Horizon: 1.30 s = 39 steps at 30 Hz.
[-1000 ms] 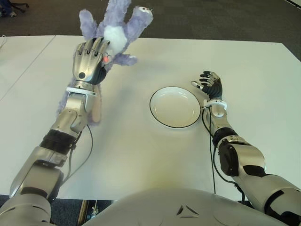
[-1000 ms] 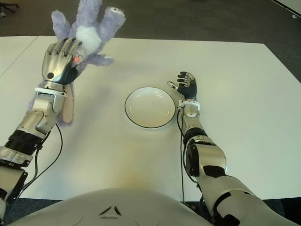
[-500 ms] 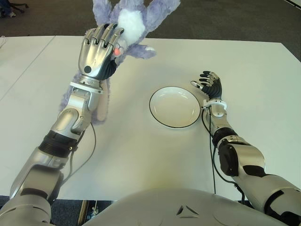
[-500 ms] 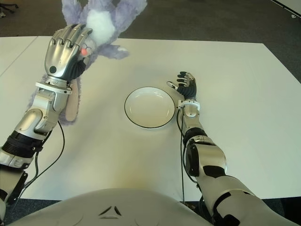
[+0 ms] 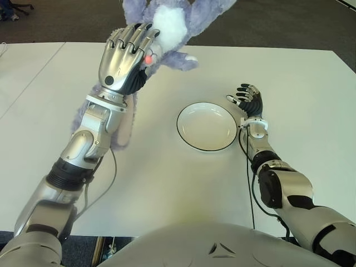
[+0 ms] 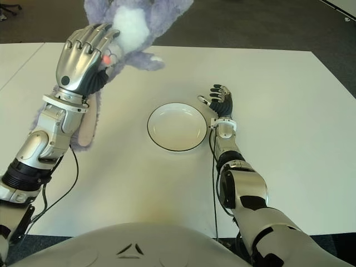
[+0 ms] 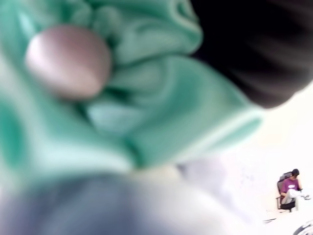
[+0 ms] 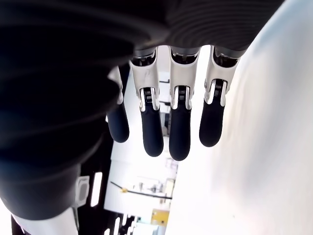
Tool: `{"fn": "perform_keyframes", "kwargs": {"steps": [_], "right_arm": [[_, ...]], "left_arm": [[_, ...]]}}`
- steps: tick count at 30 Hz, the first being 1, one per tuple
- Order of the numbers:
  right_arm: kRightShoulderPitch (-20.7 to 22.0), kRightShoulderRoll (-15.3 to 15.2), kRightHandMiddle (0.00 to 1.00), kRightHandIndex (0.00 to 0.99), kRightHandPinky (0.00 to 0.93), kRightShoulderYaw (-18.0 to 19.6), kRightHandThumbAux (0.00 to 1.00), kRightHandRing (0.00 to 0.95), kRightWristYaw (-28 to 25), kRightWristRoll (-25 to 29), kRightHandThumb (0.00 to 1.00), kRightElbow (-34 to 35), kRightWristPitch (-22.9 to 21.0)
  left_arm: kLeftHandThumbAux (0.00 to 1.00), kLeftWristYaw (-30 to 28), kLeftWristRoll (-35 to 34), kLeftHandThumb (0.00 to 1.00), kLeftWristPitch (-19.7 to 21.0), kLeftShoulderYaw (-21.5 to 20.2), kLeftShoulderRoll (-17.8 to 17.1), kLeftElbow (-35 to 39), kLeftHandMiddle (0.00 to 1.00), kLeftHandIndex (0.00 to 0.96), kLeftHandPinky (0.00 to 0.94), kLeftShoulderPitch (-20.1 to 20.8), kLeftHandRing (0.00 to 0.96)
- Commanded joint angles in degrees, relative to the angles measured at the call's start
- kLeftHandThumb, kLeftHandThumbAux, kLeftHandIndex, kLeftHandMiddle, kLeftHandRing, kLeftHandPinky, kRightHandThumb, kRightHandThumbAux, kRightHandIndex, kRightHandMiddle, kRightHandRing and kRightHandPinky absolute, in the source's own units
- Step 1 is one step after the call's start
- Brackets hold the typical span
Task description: Put the doll into the plate.
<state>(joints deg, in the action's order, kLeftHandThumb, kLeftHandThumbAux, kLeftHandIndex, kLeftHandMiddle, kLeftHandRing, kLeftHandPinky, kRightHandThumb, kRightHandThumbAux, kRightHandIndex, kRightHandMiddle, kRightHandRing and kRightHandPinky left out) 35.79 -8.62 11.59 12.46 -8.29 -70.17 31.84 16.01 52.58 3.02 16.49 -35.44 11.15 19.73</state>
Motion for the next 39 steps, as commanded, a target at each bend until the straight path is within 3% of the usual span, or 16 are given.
{"fn": "perform_keyframes", "kwargs": {"steps": [1,11,29,39], "right_arm": [[-11.0,3.3,0.324,0.247,0.317,-0.7,0.809,0.332,0.2,-0.3,0.0,-7.6,-7.5],[-11.0,3.1,0.328,0.26,0.321,-1.0,0.828,0.335,-0.6,-0.4,0.0,-7.7,-7.5],[-11.2,3.4,0.328,0.262,0.331,-0.4,0.846,0.34,-0.9,0.2,0.002,-7.6,-6.4],[-11.1,3.6,0.333,0.27,0.327,0.1,0.84,0.343,-1.3,0.7,0.005,-7.6,-7.1]], "left_arm": [[0.692,-4.0,-1.4,0.747,-2.9,1.1,2.5,0.9,0.86,0.442,0.894,1.2,0.874],[0.691,-10.6,-4.7,0.749,-6.8,3.6,6.8,-1.2,0.845,0.443,0.874,2.8,0.854],[0.693,-22.5,-11.8,0.748,-9.9,5.0,10.3,-4.5,0.839,0.443,0.854,1.6,0.84],[0.695,-20.7,-11.2,0.746,-12.7,7.5,12.8,-10.4,0.858,0.442,0.855,0.6,0.853]]}}
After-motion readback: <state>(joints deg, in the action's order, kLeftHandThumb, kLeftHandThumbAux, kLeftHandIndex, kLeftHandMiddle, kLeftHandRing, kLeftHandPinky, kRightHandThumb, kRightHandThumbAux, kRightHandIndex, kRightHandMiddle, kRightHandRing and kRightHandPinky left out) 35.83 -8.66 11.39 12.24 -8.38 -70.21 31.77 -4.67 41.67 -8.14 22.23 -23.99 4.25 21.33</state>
